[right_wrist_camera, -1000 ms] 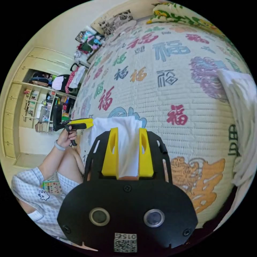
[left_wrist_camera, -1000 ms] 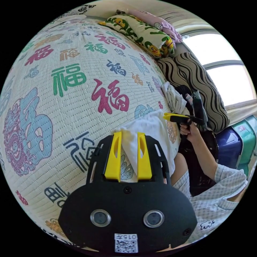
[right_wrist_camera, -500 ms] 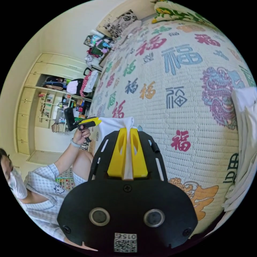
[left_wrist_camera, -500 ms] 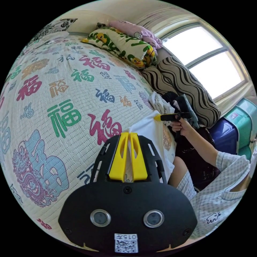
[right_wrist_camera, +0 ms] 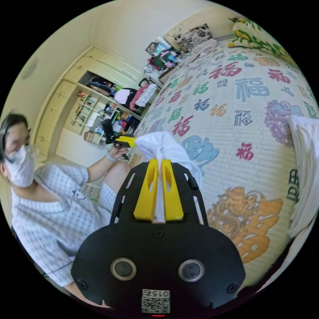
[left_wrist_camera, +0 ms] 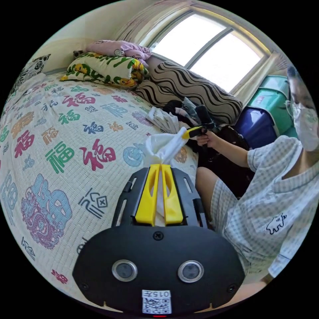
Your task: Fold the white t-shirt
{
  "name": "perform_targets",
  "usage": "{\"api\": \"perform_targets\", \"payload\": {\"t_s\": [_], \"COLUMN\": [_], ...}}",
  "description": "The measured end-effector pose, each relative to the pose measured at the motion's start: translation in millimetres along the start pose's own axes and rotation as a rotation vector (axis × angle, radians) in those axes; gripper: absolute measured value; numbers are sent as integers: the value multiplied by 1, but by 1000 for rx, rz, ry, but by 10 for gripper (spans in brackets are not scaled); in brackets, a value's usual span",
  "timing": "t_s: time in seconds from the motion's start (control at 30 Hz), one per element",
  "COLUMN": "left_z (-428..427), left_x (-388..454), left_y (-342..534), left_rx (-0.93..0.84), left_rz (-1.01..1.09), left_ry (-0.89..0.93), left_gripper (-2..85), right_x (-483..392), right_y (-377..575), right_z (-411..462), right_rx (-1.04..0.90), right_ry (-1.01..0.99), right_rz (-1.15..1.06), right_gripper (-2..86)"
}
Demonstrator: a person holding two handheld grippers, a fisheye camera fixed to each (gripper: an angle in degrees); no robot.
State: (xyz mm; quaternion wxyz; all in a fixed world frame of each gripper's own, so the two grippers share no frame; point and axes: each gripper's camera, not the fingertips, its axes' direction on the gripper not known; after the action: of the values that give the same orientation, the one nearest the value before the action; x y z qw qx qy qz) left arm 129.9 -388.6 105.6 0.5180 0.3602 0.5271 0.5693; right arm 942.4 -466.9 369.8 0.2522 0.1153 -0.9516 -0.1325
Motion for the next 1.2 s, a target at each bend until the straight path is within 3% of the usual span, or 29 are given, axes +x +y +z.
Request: {"api": "perform_targets", "payload": {"t_s": [0.1, 0.43, 0.63, 0.7, 0.77, 0.9, 1.07, 1.2], "left_z": [20, 102, 92, 109, 132, 166, 185, 218], "left_x": [32, 76, 108, 129, 139, 157, 175, 186], "left_y": [34, 87, 86, 79, 77, 89, 114, 124], "left_rx": [-81, -440, -228, -178, -217, -300, -347, -428], "left_rz": [-4, -68, -121, -68, -33, -5, -6, -14], "left_ry": [75, 29, 9, -81, -142, -106, -133, -161], "left_gripper": [-6, 4, 64, 73, 63, 0, -7, -6], "right_x": [-13, -11, -62, -72, -69, -68, -66, -63], "right_y": [43, 99, 94, 84, 80, 93, 126, 135], "right_z": [15, 47, 22, 44, 70, 88, 80, 109], "right_rx": [-78, -217, -82, -137, -232, -298, -298, -427], "right_ry": [-23, 70, 257, 333, 406, 441, 406, 490], "right_rz": [15, 181, 85, 33, 36, 77, 150, 134], "right_gripper": [9, 44, 104, 117, 107, 4, -6, 2]}}
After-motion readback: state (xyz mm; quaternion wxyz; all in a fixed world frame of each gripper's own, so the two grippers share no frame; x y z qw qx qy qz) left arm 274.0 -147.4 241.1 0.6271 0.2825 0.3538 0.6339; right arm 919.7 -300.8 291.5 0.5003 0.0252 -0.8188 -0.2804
